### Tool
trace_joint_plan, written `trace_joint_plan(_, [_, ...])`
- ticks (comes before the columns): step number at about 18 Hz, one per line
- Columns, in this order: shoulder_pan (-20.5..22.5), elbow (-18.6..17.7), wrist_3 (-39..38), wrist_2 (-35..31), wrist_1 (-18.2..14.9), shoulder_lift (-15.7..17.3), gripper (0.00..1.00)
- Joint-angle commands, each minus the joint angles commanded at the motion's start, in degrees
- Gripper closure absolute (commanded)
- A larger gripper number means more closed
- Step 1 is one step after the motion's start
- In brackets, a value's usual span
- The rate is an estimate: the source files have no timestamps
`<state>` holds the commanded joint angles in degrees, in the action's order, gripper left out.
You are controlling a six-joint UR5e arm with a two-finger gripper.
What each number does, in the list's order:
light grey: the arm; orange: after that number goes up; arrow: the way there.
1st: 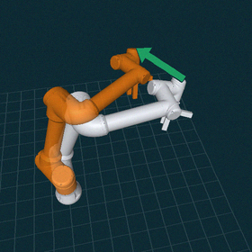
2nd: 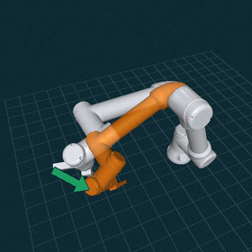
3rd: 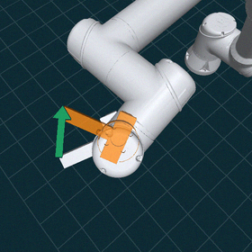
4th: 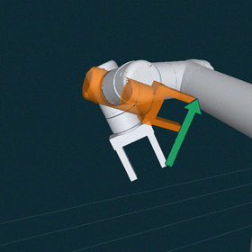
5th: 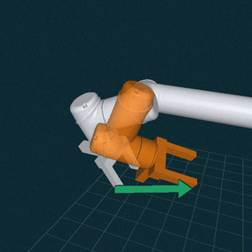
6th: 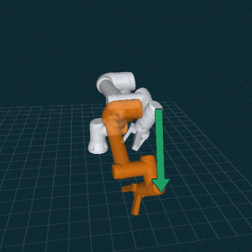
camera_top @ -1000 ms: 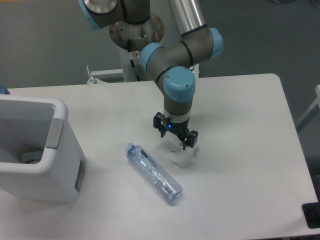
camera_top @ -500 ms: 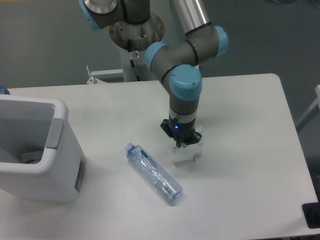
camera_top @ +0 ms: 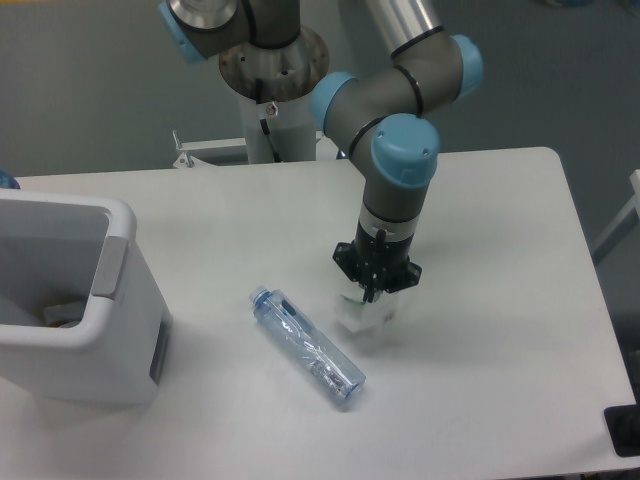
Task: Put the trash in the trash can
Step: 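Carry the white paper over the white trash bin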
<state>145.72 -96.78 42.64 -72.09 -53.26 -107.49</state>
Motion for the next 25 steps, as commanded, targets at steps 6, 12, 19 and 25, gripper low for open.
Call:
trace_joint_plan(6, [-0.26,6.86,-10.19,9.67,0.00,3.68,1.00])
trace_joint_plan(12, [-3.25,9.77,-17.23,17.14,0.17,7.99,1.00])
trace_joint_plan(19, [-11.41,8.19,-23.57,19.26,0.09,15.64,1.00])
trace_joint_plan(25, [-18.97,8.19,-25.24,18.56,0.61,16.79,1.00])
